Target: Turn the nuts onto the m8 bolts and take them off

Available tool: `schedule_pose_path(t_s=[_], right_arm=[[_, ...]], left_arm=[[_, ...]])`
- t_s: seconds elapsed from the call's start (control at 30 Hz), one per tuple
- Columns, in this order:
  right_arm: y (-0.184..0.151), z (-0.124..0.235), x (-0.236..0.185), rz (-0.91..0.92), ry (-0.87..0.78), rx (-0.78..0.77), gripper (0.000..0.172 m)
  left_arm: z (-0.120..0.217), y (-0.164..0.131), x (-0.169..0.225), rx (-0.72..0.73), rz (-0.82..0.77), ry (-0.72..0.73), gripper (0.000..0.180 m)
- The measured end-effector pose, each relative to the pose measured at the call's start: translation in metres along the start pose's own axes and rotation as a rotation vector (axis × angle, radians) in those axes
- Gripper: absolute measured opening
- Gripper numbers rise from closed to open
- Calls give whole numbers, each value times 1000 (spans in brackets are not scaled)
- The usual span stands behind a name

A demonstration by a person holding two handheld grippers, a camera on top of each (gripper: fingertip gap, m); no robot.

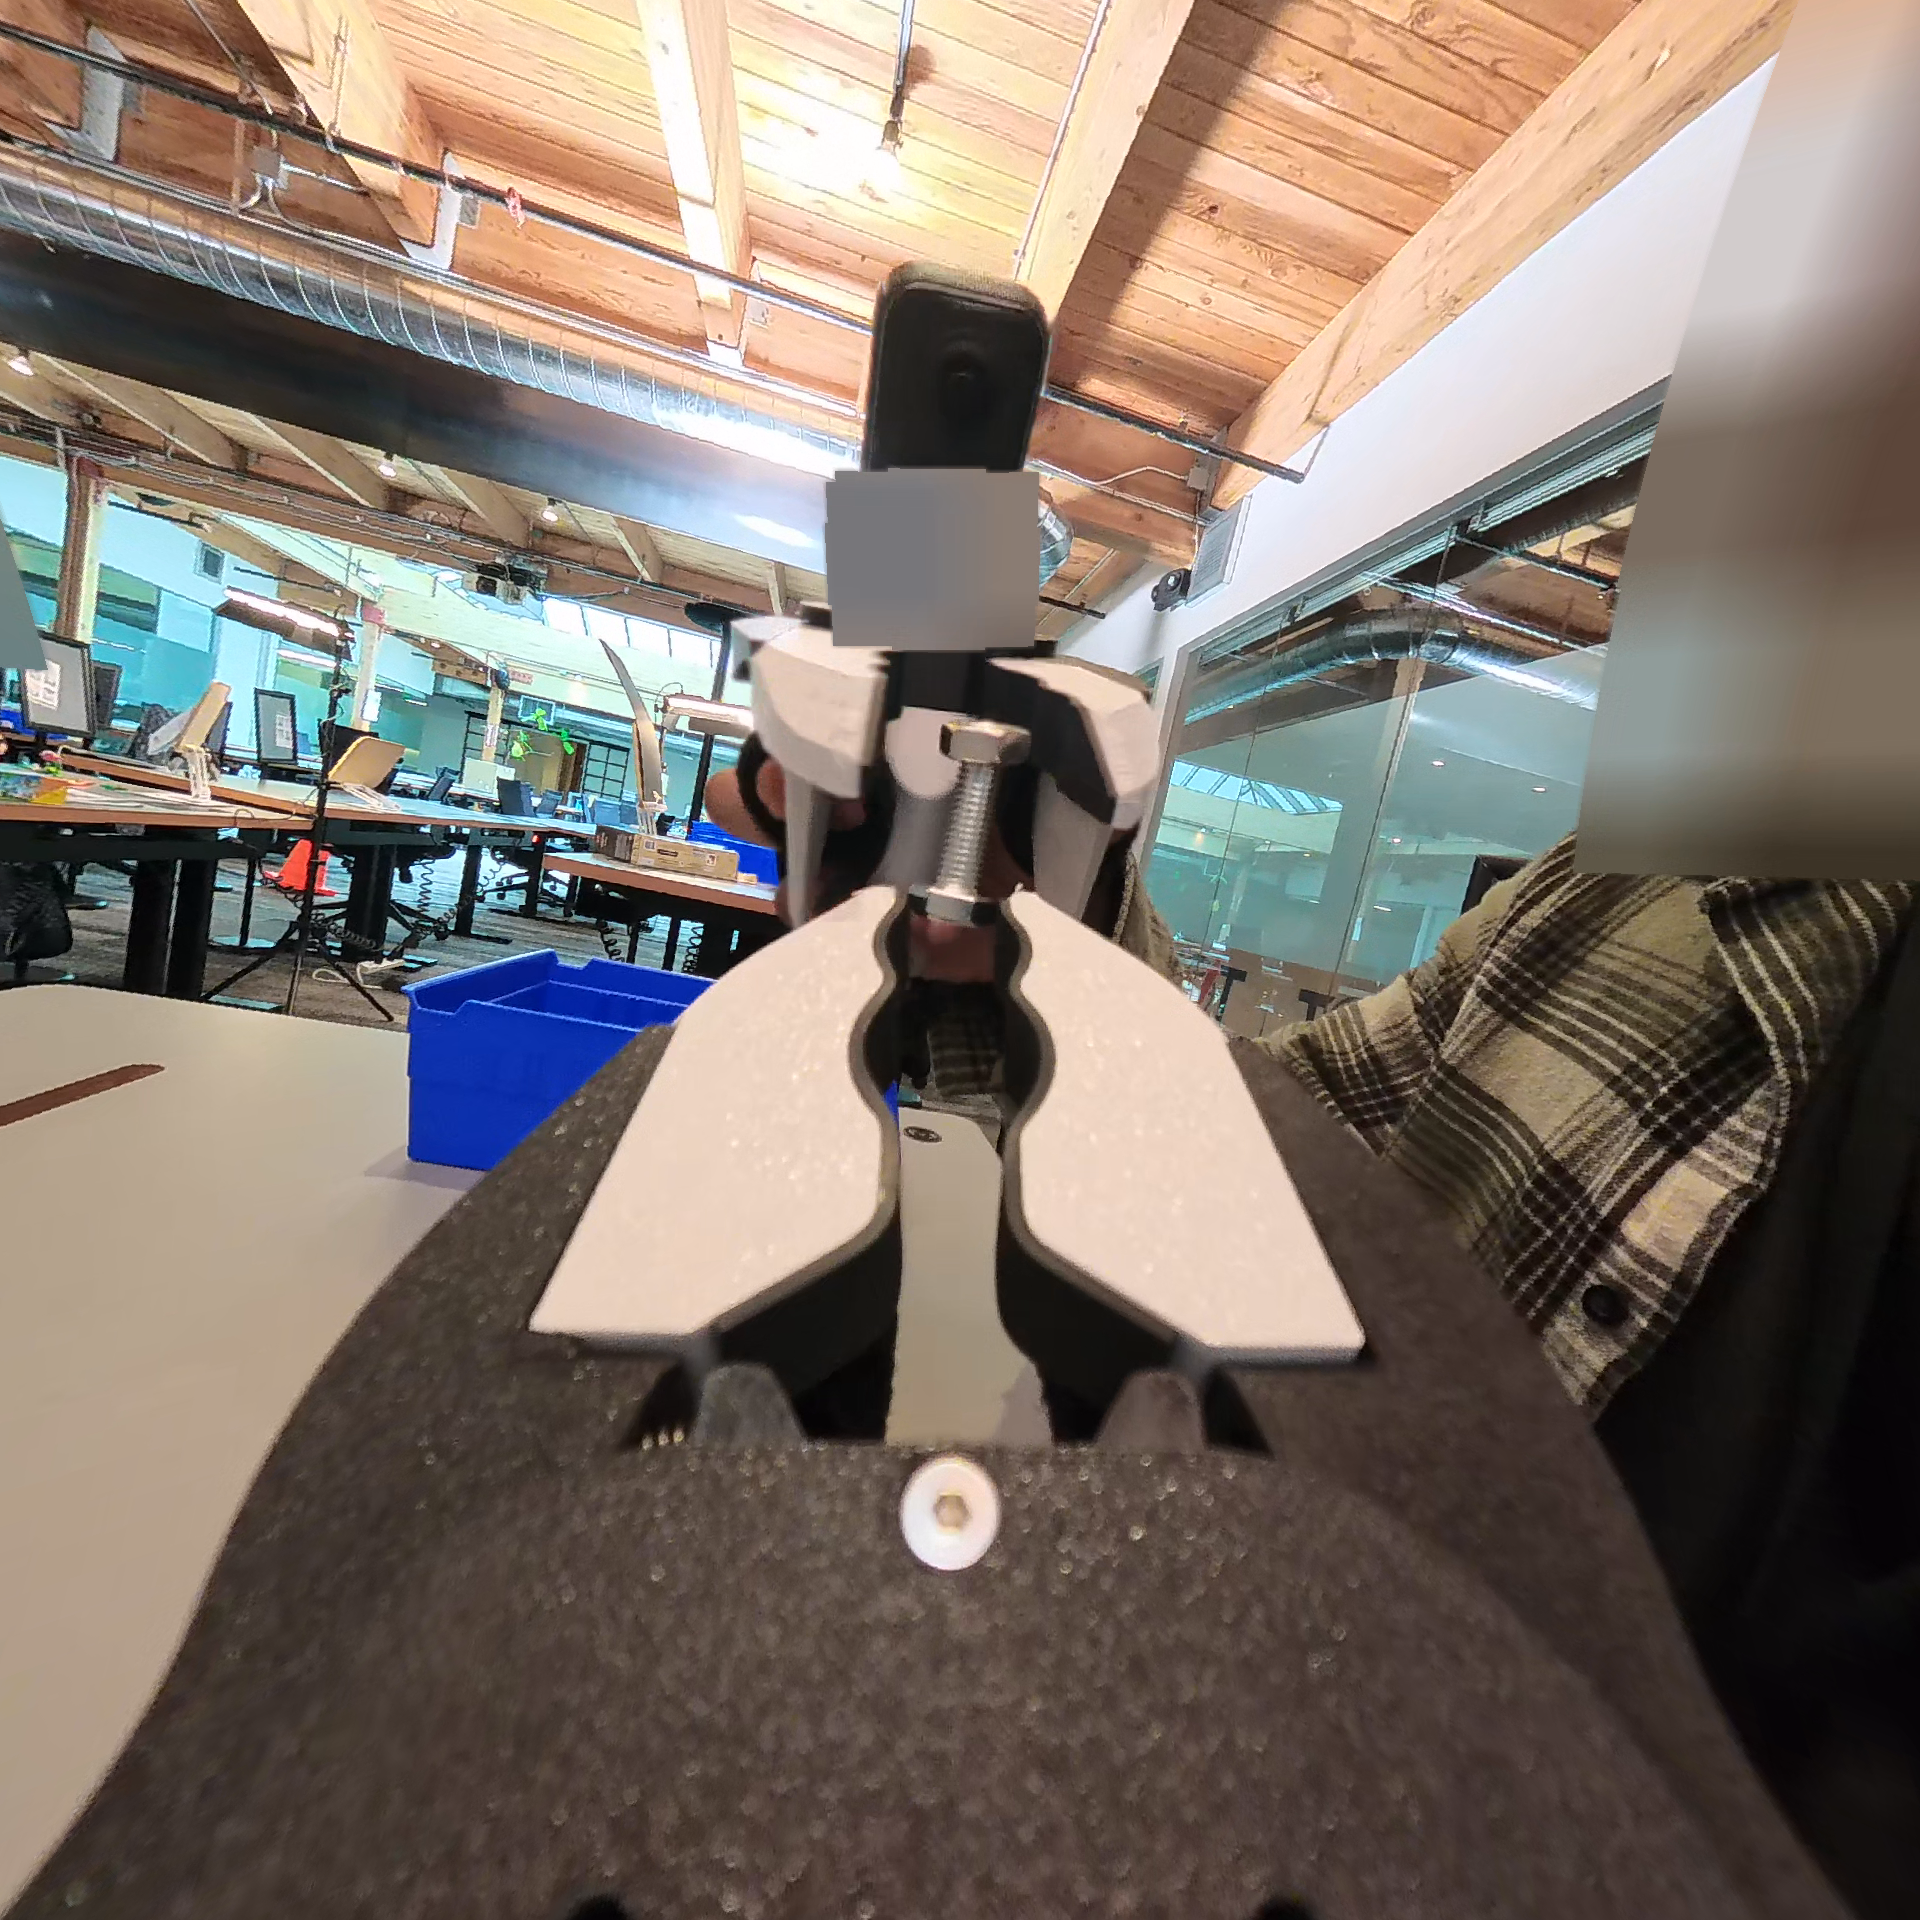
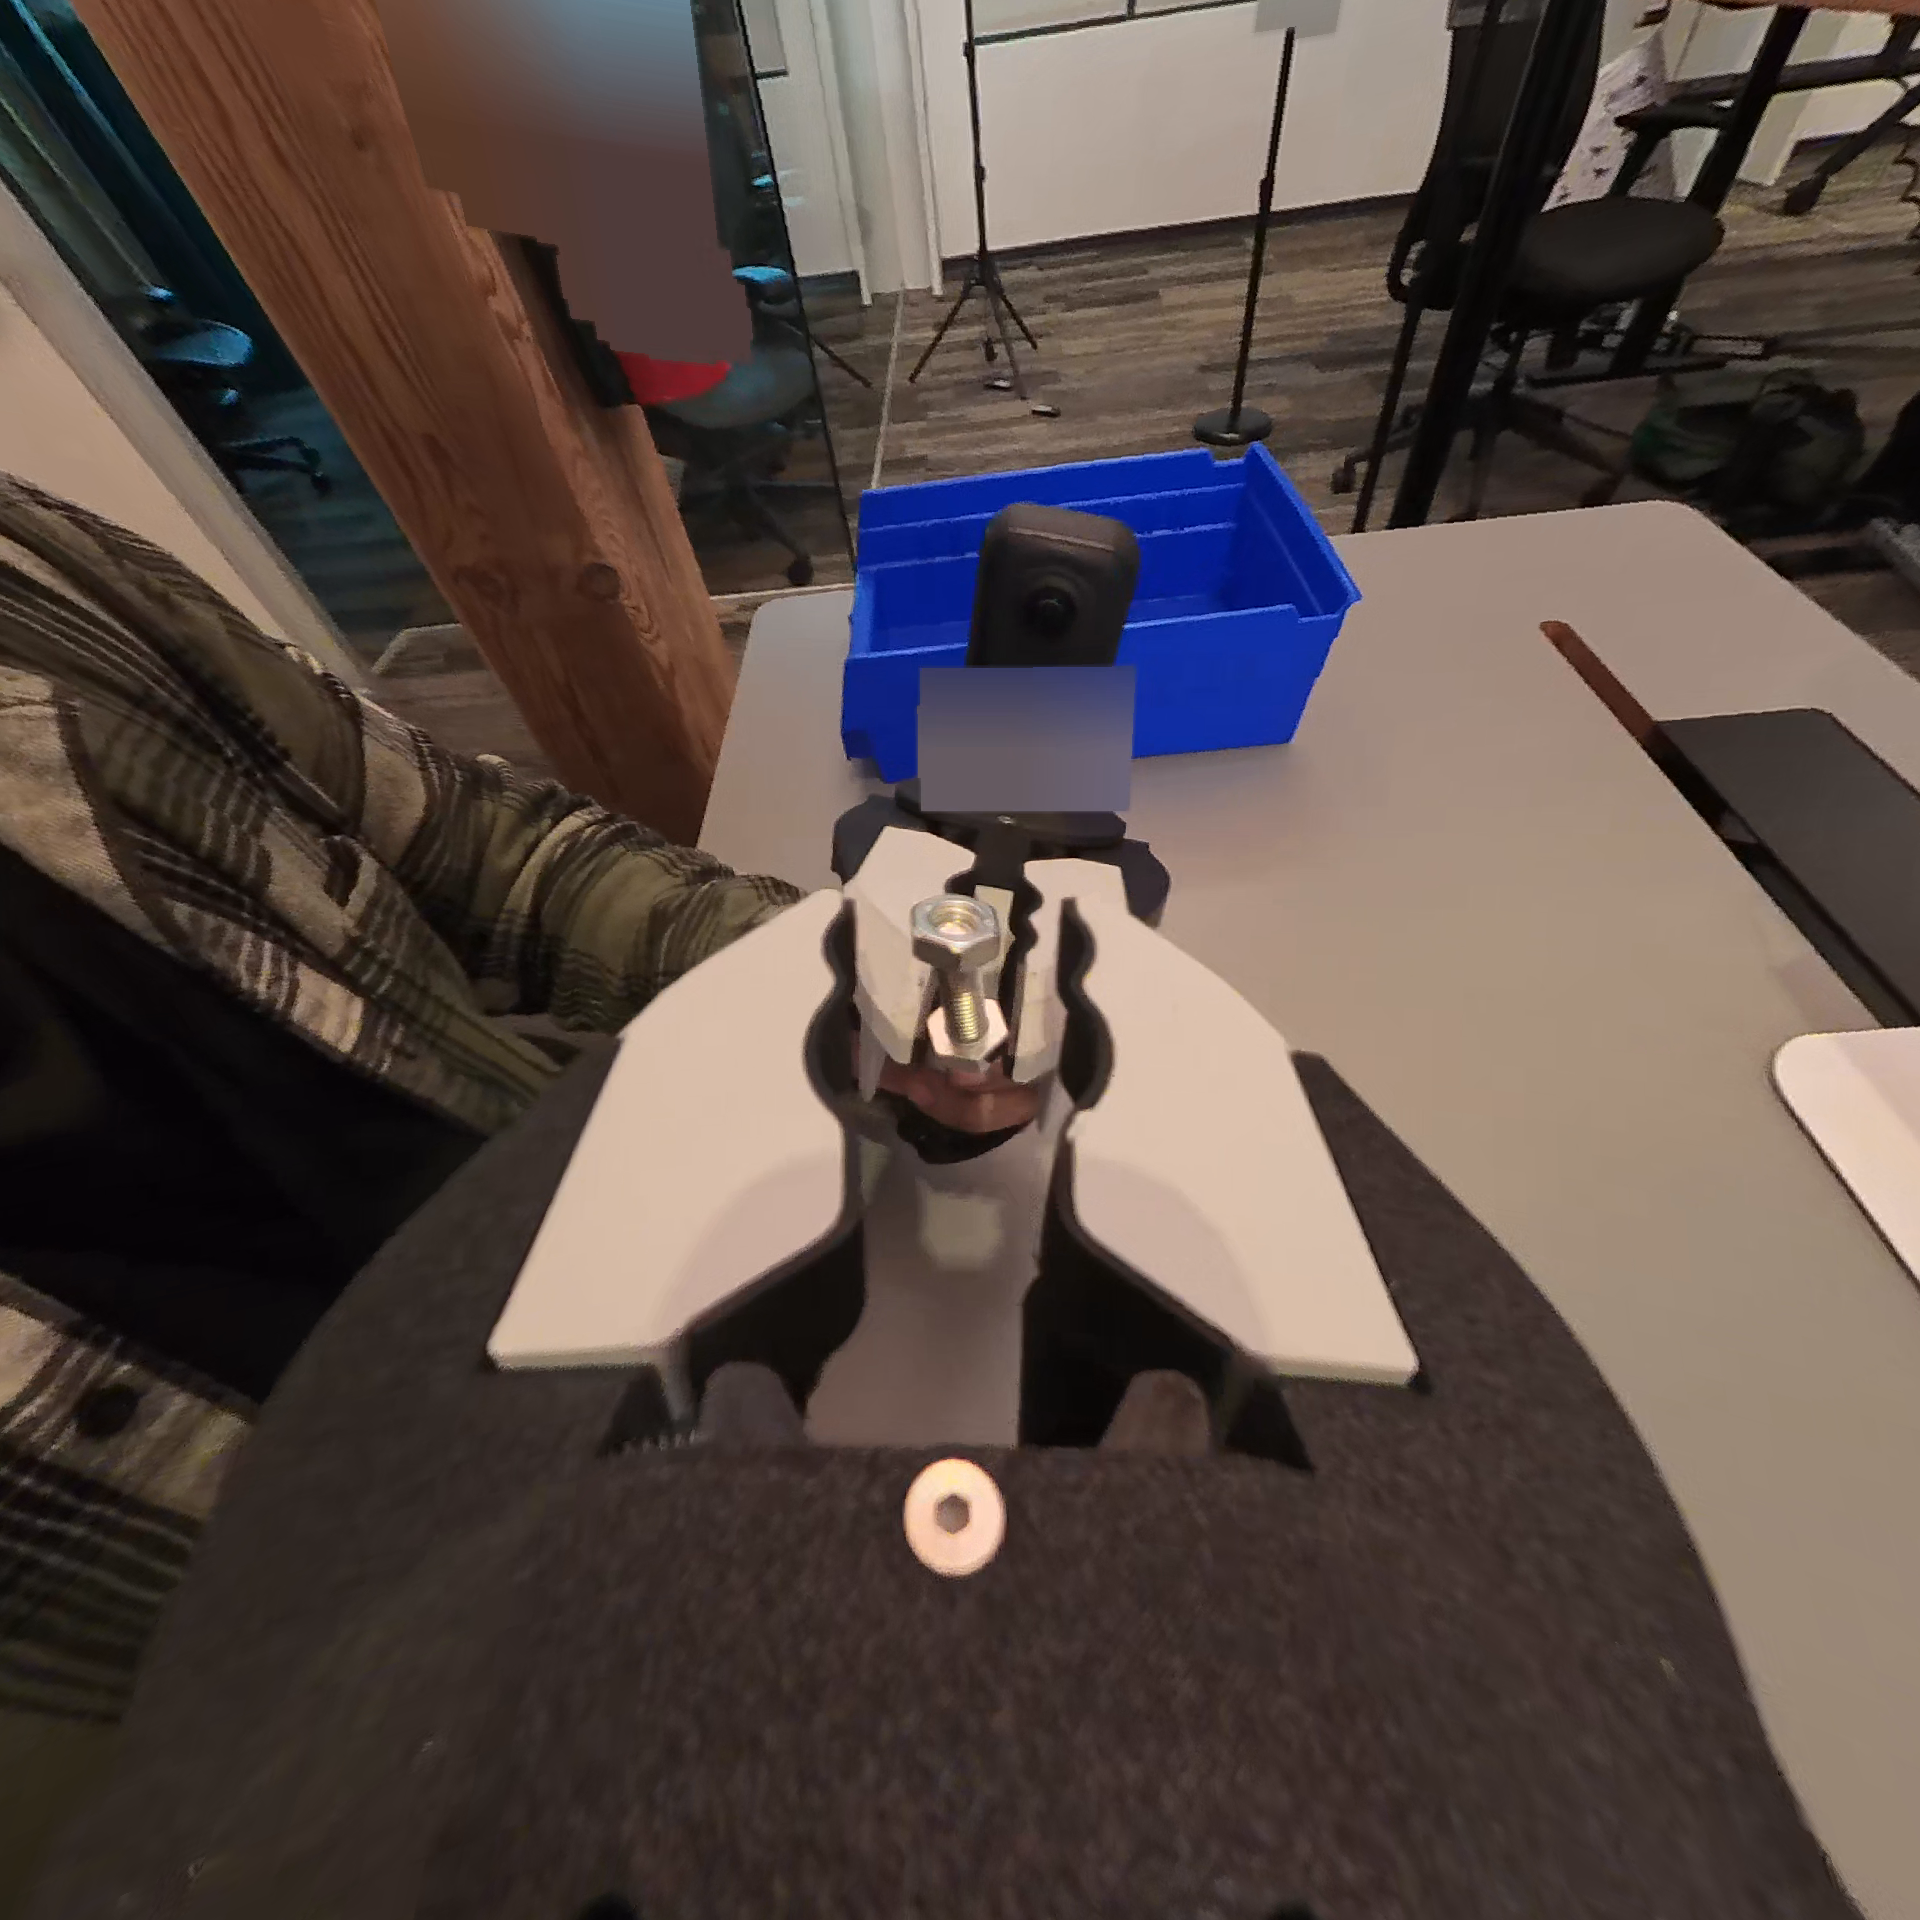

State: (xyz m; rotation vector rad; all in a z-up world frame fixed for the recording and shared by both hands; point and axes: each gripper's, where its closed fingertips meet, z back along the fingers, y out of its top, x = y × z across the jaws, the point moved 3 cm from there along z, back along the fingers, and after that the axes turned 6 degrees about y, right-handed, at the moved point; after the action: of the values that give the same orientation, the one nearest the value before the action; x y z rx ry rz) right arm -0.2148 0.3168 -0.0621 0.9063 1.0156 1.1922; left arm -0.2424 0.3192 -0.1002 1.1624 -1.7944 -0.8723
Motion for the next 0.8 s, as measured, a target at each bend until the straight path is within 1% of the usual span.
schedule_pose_path(t_s=[0.07,0.1,0.27,0.33,0.43,0.5,0.53,0.6,0.67,0.7,0.77,0.8], right_arm=[[1,1,-3,-4,34,8,20],[2,2,-2,-1,34,19,15],[4,5,-1,7,38,31,15],[9,9,-2,34,34,66,15],[20,33,-5,57,12,138,15],[20,66,-5,60,-79,150,14],[14,88,-3,51,-156,125,15],[-10,143,2,7,-351,33,15],[-47,208,5,-65,-588,-85,15],[-70,239,2,-120,-681,-141,15],[-118,289,-8,-264,-816,-219,15],[-140,306,-13,-320,-854,-236,15]], left_arm=[[0,0,1,1,0,-4,14],[0,0,1,-1,-2,-5,15],[-1,-1,0,-5,-3,0,15],[-1,-1,0,-8,-2,0,14],[-1,-1,0,-7,3,2,14],[0,0,0,-9,-1,5,15],[0,0,0,-11,-4,8,15],[0,0,0,-16,-1,6,15],[-1,-1,0,-16,2,9,15],[-1,-1,0,-20,-1,11,15],[-2,-2,0,-26,-8,17,15],[-2,-3,-1,-26,-4,16,15]])
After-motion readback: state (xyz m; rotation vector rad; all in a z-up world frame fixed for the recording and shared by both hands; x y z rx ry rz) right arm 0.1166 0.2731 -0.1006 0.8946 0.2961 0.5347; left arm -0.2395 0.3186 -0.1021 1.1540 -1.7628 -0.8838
